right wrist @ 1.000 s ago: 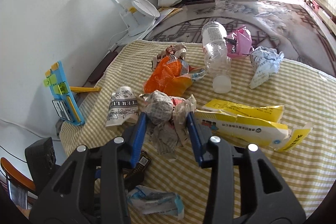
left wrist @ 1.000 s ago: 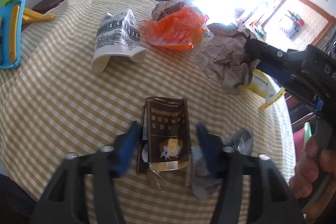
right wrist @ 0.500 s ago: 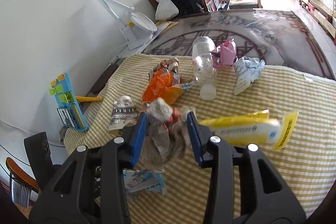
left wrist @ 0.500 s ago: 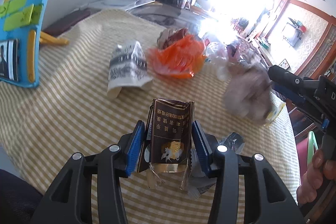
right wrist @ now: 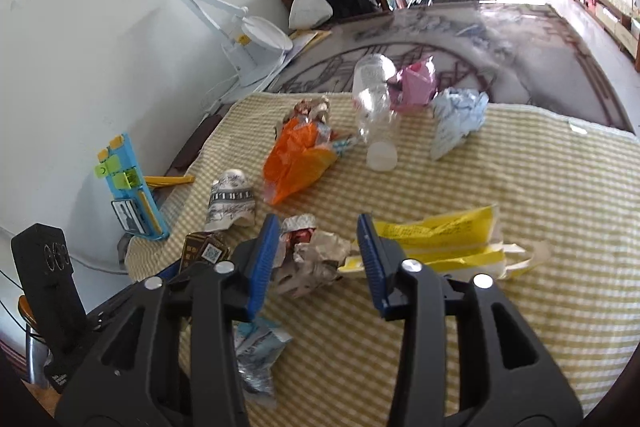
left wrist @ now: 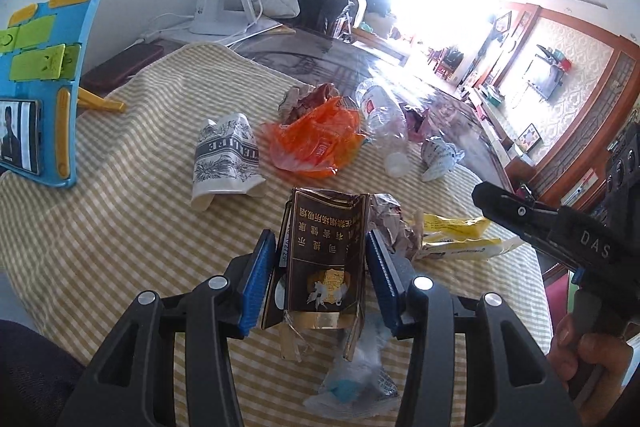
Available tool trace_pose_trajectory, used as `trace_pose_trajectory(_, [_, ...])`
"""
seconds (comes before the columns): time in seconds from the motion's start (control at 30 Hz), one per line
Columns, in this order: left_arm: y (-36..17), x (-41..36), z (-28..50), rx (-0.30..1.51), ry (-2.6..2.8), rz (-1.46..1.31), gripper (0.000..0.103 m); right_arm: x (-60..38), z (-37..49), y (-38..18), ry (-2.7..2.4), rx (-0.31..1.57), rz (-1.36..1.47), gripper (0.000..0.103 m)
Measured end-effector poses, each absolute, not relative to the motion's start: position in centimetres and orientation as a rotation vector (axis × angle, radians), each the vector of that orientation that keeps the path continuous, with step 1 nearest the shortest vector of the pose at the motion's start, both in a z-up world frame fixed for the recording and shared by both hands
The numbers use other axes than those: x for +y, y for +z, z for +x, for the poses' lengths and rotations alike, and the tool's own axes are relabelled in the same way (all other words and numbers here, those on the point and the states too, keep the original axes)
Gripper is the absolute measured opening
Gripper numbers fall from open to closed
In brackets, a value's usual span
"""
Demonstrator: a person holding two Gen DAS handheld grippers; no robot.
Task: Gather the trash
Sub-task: 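Grasp the crumpled paper with the right tool while the left tool holds the cigarette pack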
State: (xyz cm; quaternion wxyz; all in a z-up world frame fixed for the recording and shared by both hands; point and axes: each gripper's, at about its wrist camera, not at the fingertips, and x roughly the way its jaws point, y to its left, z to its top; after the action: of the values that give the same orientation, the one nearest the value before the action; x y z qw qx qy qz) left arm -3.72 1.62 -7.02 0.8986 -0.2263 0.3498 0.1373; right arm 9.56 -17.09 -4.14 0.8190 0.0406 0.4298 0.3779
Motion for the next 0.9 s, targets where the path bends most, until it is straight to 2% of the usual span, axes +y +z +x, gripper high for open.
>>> trace_pose_trajectory(0.03, [-7.1,1.9,-3.5,0.723,0.287,-0.473,0.045,-16.9,9.5,-4.3,0.783,0.912,0.066,0.064])
trace_pose_trajectory(0.07, [-7.0,2.1,-3.6,0.721,0.292,-0.478,0.045,-16.7,9.5,-4.4,0.767,0.91,0.056,0.07])
trace_pose_trajectory(0.2, [-6.8,2.6,-4.3,0.7,0.327,-0.48,0.045,-15.4,9.6,-4.7,0.772,0.912,0.047,0.071])
trace_pose_trajectory(0.37, [-7.1,3.7,-4.9,0.688,0.364,-0.494,0.045,-11.6,8.6,-5.4,0.803,0.885,-0.097,0.072])
trace_pose_trajectory(0.57, [-7.9,5.1,-5.2,0.697,0.378,-0.535,0.045,-8.9,7.9,-8.0,0.831,0.95,-0.225,0.071])
trace_pose_trajectory(0.67, [-8.4,5.6,-5.2,0.709,0.376,-0.553,0.045,-8.4,7.6,-8.8,0.797,0.957,-0.292,0.06])
trace_pose_trajectory(0.8, [-9.0,6.1,-5.0,0.718,0.372,-0.57,0.045,-8.2,7.6,-9.2,0.785,0.96,-0.325,0.061])
trace_pose_trajectory(0.9, [-9.2,6.4,-5.0,0.719,0.373,-0.583,0.045,-8.0,8.0,-9.8,0.788,0.99,-0.33,0.066])
